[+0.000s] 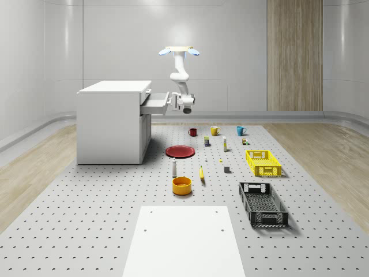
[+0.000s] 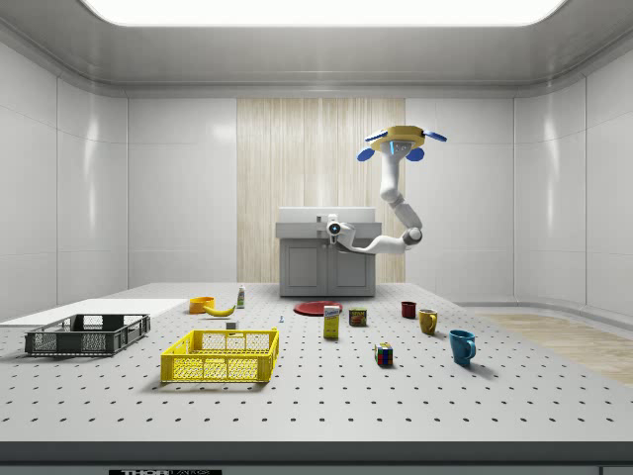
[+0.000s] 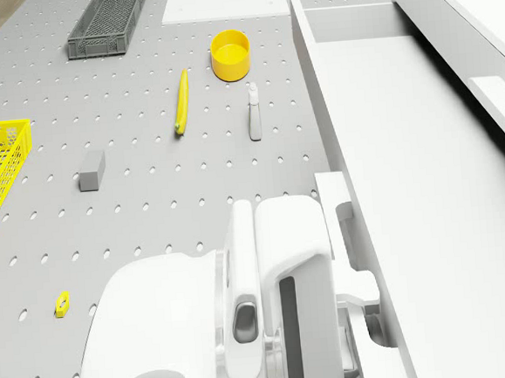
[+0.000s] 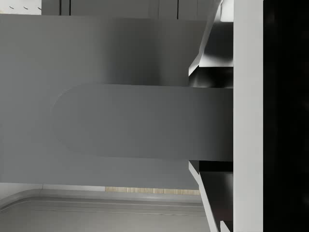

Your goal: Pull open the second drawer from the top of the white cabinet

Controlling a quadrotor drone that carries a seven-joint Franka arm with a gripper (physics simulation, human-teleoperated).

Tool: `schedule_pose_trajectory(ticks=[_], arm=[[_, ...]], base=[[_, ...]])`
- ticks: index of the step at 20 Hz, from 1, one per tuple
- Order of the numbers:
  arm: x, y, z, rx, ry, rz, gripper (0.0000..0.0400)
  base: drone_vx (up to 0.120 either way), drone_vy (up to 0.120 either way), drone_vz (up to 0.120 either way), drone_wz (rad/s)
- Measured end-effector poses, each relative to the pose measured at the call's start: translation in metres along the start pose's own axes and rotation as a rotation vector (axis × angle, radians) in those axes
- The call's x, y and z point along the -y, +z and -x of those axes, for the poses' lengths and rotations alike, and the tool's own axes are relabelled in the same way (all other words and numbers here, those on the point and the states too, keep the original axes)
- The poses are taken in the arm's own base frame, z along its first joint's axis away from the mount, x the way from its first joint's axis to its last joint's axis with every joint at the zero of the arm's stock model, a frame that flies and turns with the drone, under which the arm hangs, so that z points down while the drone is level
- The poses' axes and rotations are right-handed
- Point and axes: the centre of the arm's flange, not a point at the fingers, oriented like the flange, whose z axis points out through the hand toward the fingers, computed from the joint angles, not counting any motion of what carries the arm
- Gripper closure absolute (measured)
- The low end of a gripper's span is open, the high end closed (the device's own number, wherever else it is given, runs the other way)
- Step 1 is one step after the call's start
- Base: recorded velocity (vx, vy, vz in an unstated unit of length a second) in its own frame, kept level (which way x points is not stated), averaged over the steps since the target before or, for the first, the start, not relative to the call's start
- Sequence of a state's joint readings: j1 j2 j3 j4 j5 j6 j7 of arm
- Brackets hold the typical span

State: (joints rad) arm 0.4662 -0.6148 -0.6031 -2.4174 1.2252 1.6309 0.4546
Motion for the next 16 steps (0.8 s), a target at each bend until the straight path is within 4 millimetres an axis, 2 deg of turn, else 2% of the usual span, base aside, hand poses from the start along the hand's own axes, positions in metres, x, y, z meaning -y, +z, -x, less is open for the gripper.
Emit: schedule_pose_trajectory(ticks=[3,6,9,12,16], arm=[[0.0,-0.015,0.001,0.002,0.022,-0.001,0.0259],[0.001,-0.028,0.001,0.004,0.028,-0.004,0.0182],[0.001,-0.036,0.002,0.006,0.027,-0.007,0.0139],[0.002,-0.04,0.002,0.007,0.026,-0.008,0.0118],[0.002,-0.043,0.002,0.008,0.026,-0.009,0.0107]], base=[[0.0,0.0,0.0,0.0],[0.0,0.0,0.0,0.0],[0.0,0.107,0.0,0.0],[0.0,0.093,0.0,0.0],[0.0,0.0,0.0,0.0]])
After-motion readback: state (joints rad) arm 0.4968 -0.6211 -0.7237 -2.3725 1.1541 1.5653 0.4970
